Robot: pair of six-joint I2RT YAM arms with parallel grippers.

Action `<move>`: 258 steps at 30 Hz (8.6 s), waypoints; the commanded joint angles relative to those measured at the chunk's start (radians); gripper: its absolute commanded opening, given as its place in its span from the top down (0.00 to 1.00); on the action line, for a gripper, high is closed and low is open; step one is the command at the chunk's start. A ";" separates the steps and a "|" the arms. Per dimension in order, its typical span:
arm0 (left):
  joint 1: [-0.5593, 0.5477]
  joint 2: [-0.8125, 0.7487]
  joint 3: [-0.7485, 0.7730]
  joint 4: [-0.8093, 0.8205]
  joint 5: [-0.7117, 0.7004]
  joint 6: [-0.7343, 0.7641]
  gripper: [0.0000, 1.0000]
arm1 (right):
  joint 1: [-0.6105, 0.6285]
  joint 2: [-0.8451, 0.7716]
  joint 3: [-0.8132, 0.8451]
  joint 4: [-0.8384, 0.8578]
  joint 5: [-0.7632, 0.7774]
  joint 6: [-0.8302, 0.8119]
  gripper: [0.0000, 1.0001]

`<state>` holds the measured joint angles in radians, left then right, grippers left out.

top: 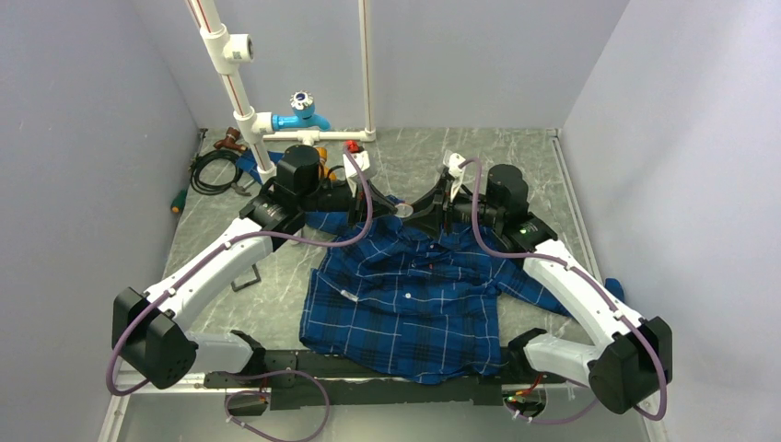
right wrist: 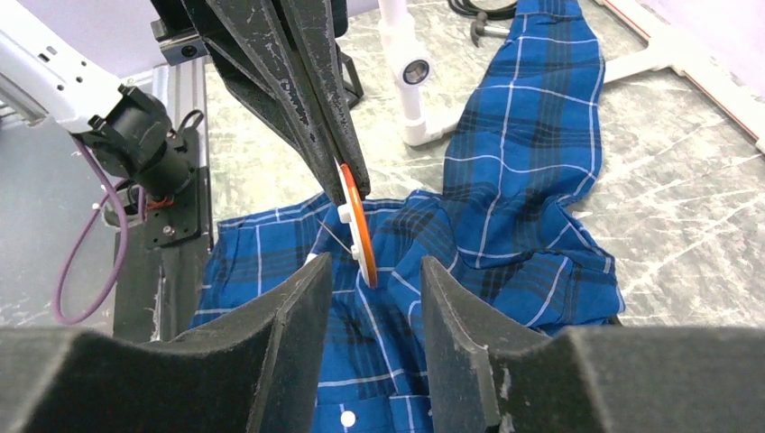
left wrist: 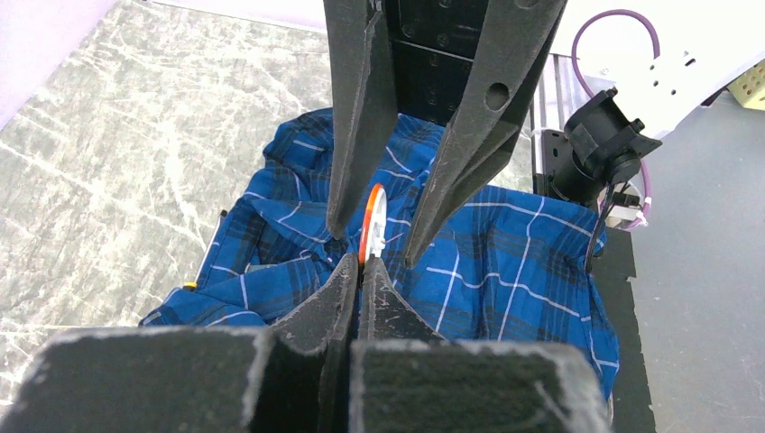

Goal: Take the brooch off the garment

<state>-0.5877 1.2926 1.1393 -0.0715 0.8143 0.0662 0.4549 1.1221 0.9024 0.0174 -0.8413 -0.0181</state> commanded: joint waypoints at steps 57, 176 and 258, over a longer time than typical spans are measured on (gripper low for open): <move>-0.050 -0.033 -0.018 0.017 -0.048 0.093 1.00 | 0.007 0.072 0.084 0.073 -0.021 0.076 0.76; 0.529 -0.228 -0.700 -0.297 -1.062 0.979 0.88 | -0.007 0.056 0.043 -0.094 0.046 -0.106 0.05; -0.149 0.404 0.404 -0.533 -0.504 0.547 0.38 | -0.463 0.623 0.542 -0.737 0.137 -0.469 0.49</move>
<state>-0.7391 1.8717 1.6787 -0.6582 0.2214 0.5571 -0.1040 1.7046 1.3628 -0.7845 -0.6388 -0.5629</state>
